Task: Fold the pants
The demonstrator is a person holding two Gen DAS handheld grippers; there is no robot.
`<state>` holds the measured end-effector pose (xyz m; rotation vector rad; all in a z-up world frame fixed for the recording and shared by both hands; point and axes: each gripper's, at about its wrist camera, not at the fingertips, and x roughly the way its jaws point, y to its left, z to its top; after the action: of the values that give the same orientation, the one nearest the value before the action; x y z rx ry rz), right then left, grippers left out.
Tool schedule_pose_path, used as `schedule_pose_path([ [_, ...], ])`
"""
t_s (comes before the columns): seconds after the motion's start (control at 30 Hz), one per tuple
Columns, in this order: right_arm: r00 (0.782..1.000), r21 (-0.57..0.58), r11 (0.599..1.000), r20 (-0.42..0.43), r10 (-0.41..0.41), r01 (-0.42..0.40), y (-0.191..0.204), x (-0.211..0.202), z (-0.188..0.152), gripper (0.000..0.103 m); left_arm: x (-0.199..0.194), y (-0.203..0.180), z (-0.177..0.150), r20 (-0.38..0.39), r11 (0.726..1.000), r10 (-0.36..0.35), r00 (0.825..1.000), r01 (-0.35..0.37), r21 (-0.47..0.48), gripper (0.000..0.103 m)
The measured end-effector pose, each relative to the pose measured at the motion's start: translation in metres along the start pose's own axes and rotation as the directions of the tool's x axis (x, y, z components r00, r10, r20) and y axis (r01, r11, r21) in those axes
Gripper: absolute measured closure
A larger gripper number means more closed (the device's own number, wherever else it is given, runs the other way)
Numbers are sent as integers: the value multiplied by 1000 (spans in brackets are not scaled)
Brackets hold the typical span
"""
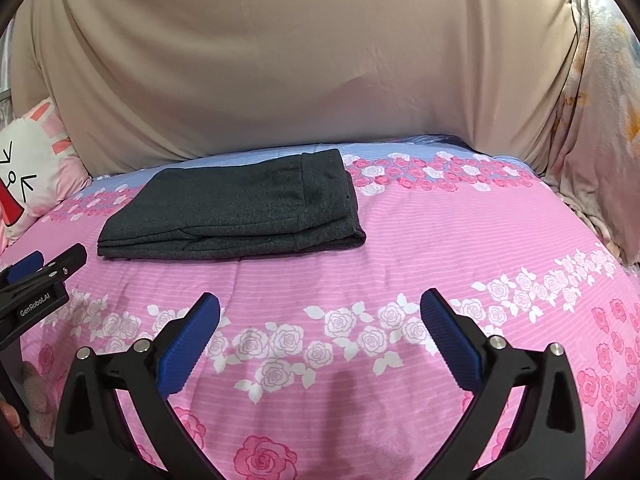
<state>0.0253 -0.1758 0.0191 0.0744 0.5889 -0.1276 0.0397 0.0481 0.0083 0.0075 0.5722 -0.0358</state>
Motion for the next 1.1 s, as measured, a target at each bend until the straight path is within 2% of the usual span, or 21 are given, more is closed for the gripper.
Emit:
schedule_pose_path([
  [0.17,1000,-2,1000,-1,0,0,0,1,0,5,0,-7,-1,-3,999,1,1000,-1,36,16],
  [0.3,1000,-3,1000,-1,0,0,0,1,0,5,-2,-20,-3,-1,993,77,997,-77,88,16],
  [0.37,1000,-3,1000,-1,-1,1,0,0,0,5,-4,-24,-3,7,990,93,996,-93,105,15],
  [0.6,1000,-3,1000,-1,-4,4,2,0,0,5,-1,-12,0,-20,998,50,999,-49,28,15],
  [0.73,1000,-7,1000,-1,-3,2,1,1,0,5,-1,-1,0,-6,998,57,998,-58,-35,15],
  [0.9,1000,-7,1000,-1,-2,2,1,1,0,5,0,-1,-1,-11,998,59,998,-60,-35,11],
  [1.1,1000,-9,1000,-2,1,-1,0,1,0,5,-2,-3,-2,2,997,67,998,-67,-27,11],
])
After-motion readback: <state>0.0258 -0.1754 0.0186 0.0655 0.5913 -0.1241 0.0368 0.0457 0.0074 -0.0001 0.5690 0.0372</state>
